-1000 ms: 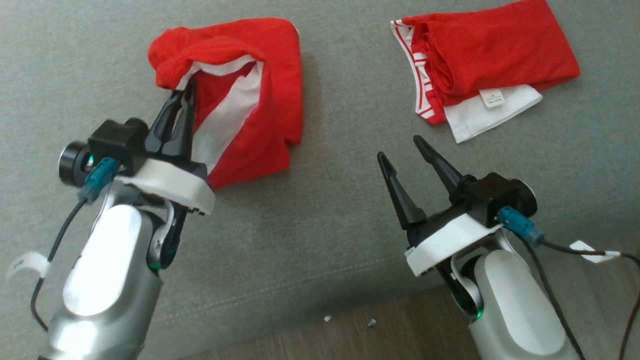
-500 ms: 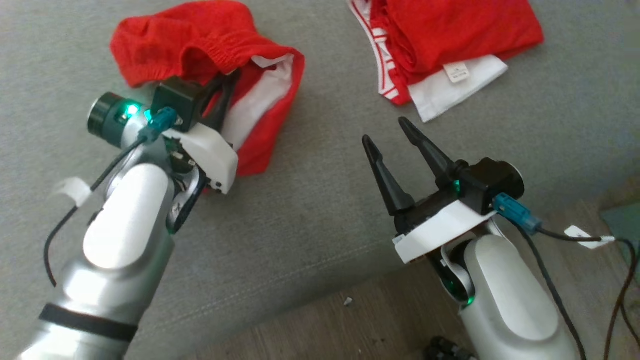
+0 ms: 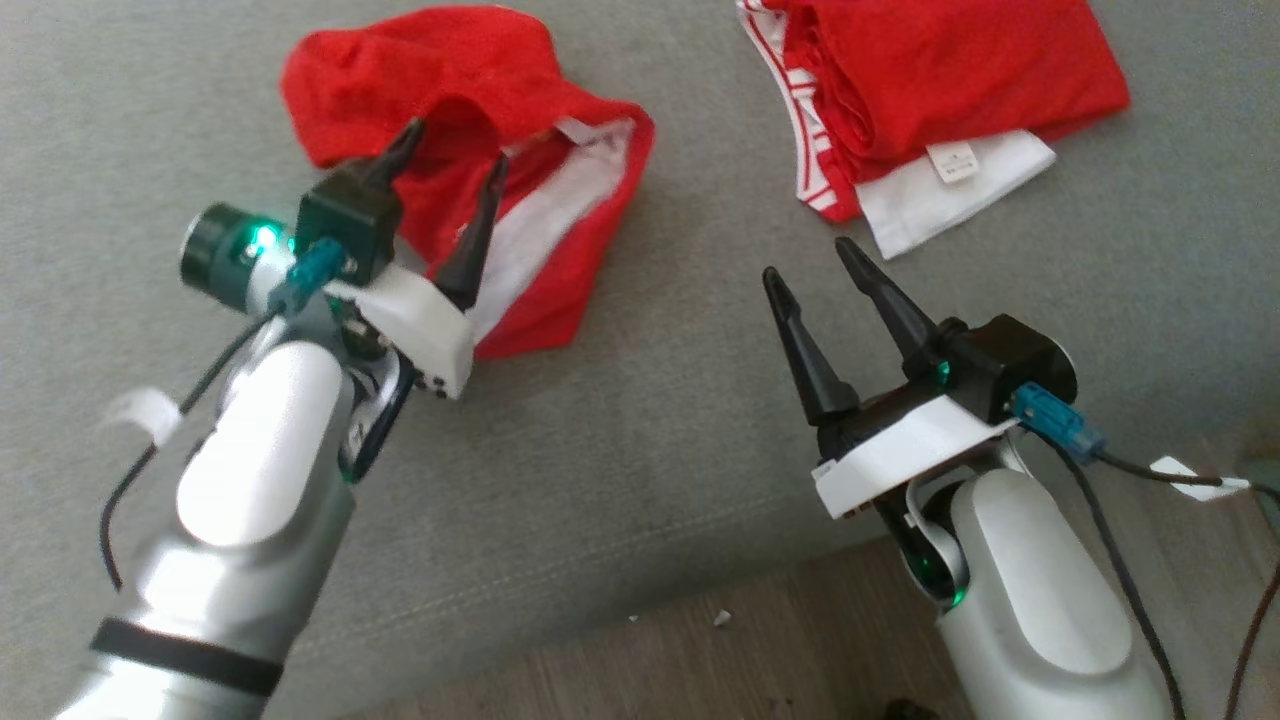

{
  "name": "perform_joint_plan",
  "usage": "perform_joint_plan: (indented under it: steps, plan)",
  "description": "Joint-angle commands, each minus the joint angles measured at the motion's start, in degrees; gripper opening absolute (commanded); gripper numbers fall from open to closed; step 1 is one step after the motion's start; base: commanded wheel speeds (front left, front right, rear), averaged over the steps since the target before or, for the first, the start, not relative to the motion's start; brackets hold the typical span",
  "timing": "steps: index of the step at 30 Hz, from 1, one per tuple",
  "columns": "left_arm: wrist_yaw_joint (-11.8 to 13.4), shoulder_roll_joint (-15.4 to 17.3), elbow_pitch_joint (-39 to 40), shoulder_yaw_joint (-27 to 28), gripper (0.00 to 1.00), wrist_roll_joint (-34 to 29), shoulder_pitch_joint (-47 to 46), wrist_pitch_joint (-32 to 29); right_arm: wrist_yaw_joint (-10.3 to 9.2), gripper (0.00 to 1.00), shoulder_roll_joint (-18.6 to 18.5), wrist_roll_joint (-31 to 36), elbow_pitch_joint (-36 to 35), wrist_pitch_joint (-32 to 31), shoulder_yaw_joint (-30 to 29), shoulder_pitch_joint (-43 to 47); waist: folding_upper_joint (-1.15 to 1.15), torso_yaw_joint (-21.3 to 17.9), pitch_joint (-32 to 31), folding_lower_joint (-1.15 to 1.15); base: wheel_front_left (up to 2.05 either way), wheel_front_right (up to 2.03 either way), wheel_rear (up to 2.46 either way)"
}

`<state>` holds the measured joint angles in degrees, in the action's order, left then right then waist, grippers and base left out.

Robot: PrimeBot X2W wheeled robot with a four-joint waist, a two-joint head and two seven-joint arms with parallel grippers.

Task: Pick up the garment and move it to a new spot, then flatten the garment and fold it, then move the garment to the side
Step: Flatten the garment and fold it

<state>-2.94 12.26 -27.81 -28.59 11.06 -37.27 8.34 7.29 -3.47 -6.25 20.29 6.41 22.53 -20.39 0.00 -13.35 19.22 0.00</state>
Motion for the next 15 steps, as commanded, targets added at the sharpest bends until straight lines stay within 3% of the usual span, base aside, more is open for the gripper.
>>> perform_joint_plan:
  steps: [1, 7, 15]
  plan:
    - [0.34, 0.92, 2.20, 2.07, 1.00, 0.53, -0.36, 0.71, 0.20, 1.00, 0.59, 0.56, -1.65, 0.07, 0.74, 0.00, 0.00, 1.53, -1.49, 0.00, 0.00, 0.00, 0.00]
    - [0.98, 0.76, 7.36, 3.34, 1.00, 3.70, 5.30, 2.35, 0.20, 1.00, 0.59, 1.39, -1.53, -0.85, -0.33, 1.52, 0.00, 4.50, -4.46, 0.00, 0.00, 0.00, 0.00]
    - [4.51, 0.33, 16.11, 7.21, 1.00, 7.68, 15.26, 5.54, 0.20, 1.00, 0.59, 1.89, -2.71, -1.79, -0.92, 2.68, 0.00, 6.12, -5.77, 0.00, 0.00, 0.00, 0.00]
